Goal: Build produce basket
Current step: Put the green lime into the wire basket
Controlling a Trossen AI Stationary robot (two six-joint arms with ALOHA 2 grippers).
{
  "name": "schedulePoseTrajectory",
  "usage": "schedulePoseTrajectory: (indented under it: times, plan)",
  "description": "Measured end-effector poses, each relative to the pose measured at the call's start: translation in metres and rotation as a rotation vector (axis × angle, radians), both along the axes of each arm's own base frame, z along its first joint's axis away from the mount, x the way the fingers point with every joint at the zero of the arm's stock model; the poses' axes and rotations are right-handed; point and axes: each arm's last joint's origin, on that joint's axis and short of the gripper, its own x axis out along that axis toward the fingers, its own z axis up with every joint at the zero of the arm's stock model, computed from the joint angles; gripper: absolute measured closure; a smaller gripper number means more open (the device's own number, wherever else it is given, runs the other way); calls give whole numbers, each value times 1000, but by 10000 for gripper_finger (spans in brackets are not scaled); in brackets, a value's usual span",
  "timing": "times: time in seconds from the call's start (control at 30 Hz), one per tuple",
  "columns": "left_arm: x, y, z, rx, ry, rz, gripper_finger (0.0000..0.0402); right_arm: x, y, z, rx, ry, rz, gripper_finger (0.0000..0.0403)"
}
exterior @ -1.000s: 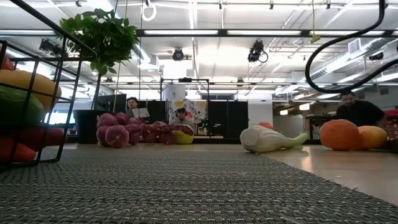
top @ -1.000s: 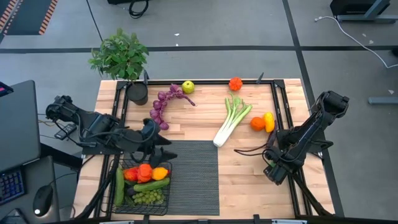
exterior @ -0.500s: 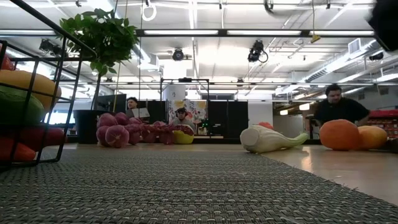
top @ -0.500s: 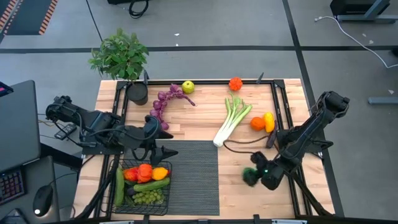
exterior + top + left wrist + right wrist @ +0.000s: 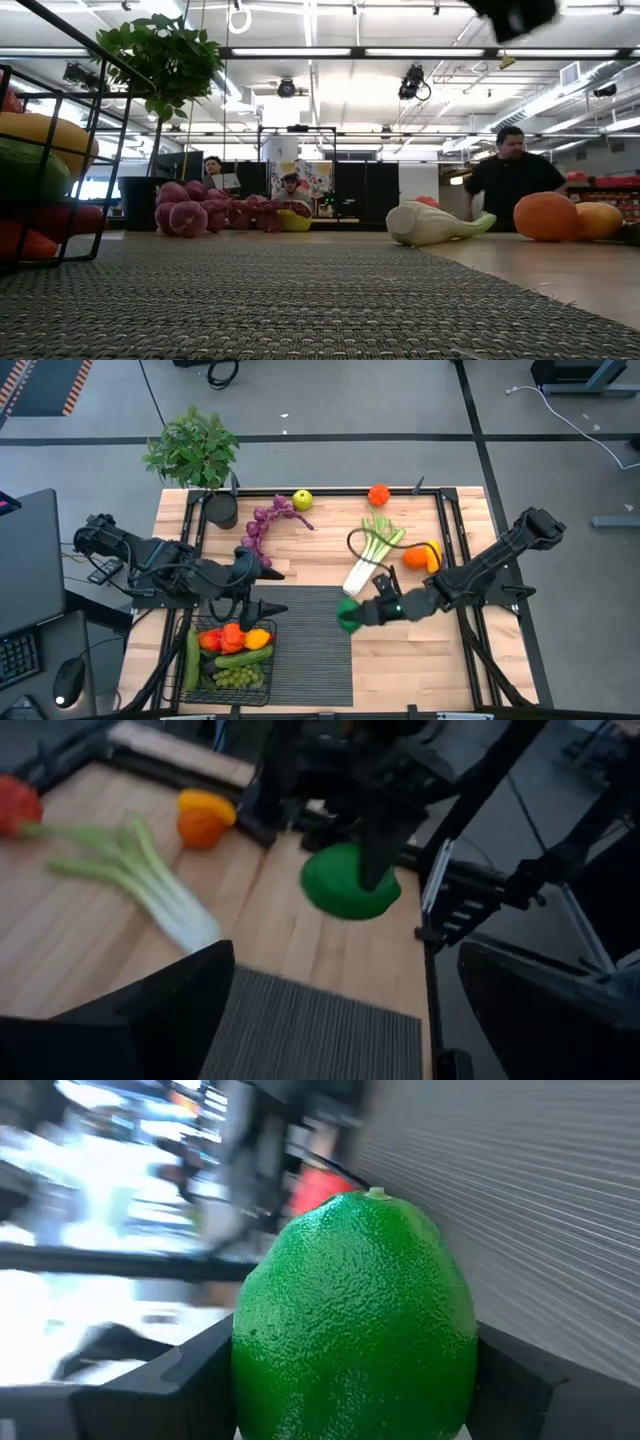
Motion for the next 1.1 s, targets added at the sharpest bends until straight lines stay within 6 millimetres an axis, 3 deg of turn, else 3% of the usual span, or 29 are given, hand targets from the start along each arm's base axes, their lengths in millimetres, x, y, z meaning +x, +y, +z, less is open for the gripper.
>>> schedulePoseTrajectory:
  times: [0.23,0.4,0.8,1.1]
  plan:
    - [4,-1,7,24,-83,-10,10,15,-19,21,77,-204,-22,107]
    - [18,-5,2,55,-96,30,10,18,-26,30,62,-288,-31,106]
    - [81,-22,-27,110,-180,94,10,19,-28,31,49,-299,12,106]
    - [88,-21,-35,208,-157,123,10,19,-26,30,51,-296,56,106]
